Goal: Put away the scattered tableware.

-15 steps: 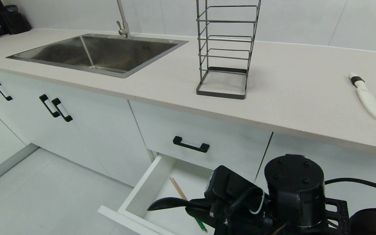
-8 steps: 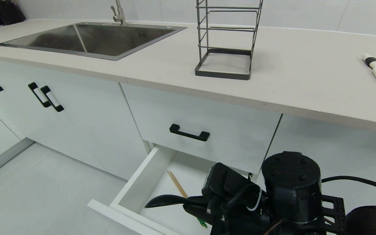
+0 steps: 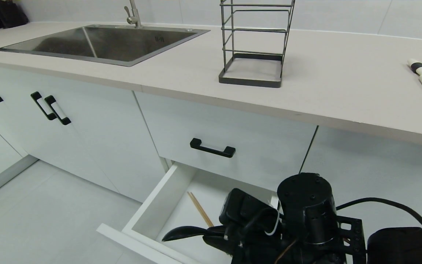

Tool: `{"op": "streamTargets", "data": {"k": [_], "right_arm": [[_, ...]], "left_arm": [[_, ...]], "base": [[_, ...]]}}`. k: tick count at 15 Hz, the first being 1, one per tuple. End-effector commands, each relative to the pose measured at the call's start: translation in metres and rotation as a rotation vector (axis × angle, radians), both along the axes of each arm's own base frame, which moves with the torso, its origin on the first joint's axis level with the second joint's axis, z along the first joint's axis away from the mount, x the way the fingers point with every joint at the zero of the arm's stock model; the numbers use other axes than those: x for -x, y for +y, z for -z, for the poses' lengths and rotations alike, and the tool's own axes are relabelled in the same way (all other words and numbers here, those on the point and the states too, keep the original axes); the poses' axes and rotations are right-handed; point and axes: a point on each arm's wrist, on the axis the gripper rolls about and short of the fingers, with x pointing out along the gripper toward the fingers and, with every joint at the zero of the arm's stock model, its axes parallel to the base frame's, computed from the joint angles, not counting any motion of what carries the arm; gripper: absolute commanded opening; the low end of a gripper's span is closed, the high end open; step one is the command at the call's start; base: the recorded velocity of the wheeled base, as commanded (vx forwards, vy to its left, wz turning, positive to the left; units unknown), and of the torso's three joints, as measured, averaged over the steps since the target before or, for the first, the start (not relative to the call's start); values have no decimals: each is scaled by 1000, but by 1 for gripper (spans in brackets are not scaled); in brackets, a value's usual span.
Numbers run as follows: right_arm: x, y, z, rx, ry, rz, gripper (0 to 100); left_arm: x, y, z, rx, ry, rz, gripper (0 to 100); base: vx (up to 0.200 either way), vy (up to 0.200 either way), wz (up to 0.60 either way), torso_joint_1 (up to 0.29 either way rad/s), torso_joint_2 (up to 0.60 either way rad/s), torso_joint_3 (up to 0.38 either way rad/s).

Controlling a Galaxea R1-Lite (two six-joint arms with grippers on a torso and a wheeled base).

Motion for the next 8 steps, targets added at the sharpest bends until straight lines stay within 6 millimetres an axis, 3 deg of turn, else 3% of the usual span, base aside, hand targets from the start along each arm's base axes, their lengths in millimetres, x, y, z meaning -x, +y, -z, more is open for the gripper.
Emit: {"op": "streamTargets", "data": {"k": [1, 3, 5, 8], "right_arm": [[-2, 13, 1, -17, -15, 55, 0], [0, 23, 4, -12, -26, 78, 0], [-13, 43, -3, -49, -61, 155, 0], [-26, 52, 11, -19, -52, 228, 0]], "left_arm": [[0, 0, 0, 0, -1, 0, 100], [0, 0, 0, 0, -1, 0, 100], [0, 0, 0, 0, -1, 0, 100], [0, 0, 0, 0, 0, 0, 100]], "base": [[0, 0, 0, 0, 0, 0], [0, 0, 0, 0, 0, 0], [0, 0, 0, 0, 0, 0], [0, 0, 0, 0, 0, 0]]}}
